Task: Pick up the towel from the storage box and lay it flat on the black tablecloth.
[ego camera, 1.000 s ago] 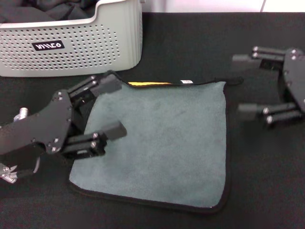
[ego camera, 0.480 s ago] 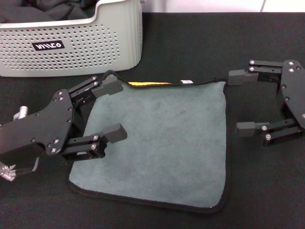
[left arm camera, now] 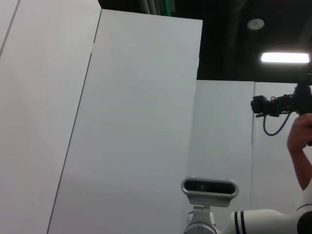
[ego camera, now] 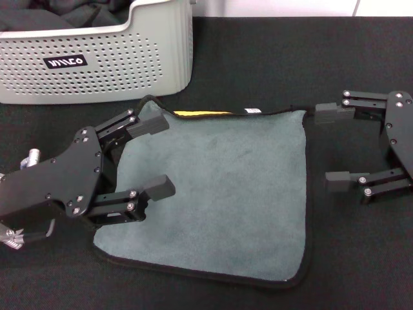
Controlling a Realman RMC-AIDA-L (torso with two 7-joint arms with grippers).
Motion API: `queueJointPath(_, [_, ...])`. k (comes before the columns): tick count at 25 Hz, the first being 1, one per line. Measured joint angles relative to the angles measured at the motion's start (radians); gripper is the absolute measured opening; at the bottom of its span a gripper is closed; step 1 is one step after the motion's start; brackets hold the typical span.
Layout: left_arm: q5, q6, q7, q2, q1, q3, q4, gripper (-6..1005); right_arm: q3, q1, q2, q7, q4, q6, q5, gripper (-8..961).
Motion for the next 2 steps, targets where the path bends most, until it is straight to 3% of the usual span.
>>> queueJointPath(2, [0.006,0.0,-0.002,0.0,-0.005,0.002,-0.001,874,0.0,-0.006,0.001,0.0,0.0,0.0,-0.001,875])
